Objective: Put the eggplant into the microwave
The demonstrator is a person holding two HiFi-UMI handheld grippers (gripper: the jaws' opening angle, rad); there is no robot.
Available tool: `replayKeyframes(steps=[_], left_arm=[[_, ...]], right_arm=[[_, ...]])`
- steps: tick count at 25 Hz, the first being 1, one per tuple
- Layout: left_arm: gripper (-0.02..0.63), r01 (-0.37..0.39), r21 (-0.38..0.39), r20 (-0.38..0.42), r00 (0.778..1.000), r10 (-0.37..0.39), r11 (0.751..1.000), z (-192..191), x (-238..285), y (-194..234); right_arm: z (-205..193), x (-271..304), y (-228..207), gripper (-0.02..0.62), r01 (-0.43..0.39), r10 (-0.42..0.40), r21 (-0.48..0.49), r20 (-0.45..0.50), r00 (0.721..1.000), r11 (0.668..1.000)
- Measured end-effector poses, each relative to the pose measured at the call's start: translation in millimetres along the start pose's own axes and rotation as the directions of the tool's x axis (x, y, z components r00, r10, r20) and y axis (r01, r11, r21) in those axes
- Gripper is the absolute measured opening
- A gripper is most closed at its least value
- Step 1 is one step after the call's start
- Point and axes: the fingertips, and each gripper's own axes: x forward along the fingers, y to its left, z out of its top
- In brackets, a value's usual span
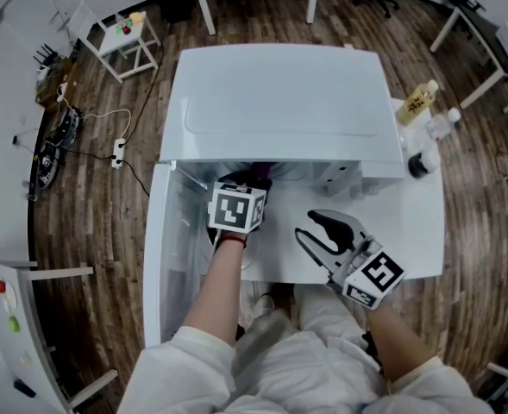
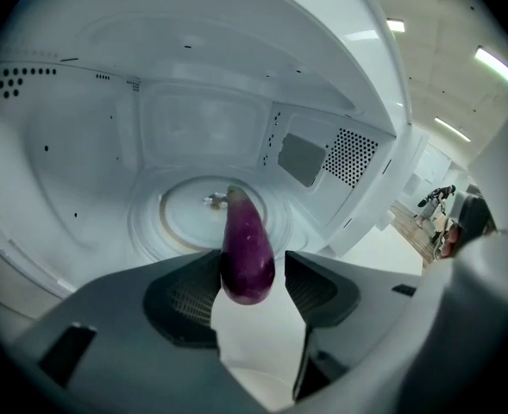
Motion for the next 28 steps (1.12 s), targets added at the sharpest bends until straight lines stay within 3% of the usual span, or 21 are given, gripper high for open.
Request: replayKeyframes(steps=[5,11,17,21,28], left_arm=[[0.249,-0.017,0.034,0.003,1.000,0.017,0.999,-3,-6,0],[0.249,-0.072,0.091,0.110,0.992,0.061,0.993,-2,-15,3],[0.243,-0.096,0.115,0.246,0.967,0.065,0.989,-5,-20,4],[0.193,-0.098,0.132,0.330,0.943,0.050,0.986,-8,-25,1],[0.163,-0.124,0.126,0.372,0.926,0.069,0.984,-13,-23,3]], right_arm=[[1,4,1,0.172,0.000,0.000,0.006,0.000,1.000,1.000],[0,6,2,0.172,0.005,-0.005,-0.015,0.007,1.000,1.000],[-7,20,-11,0.172,0.057,-0.056,-0.068,0.023,0.998,0.996],[-15,30,-16,0.172,0.089,-0.087,-0.095,0.026,0.996,0.991],[-22,33,-26,0.172,0.113,-0.112,-0.092,0.019,0.994,0.989]])
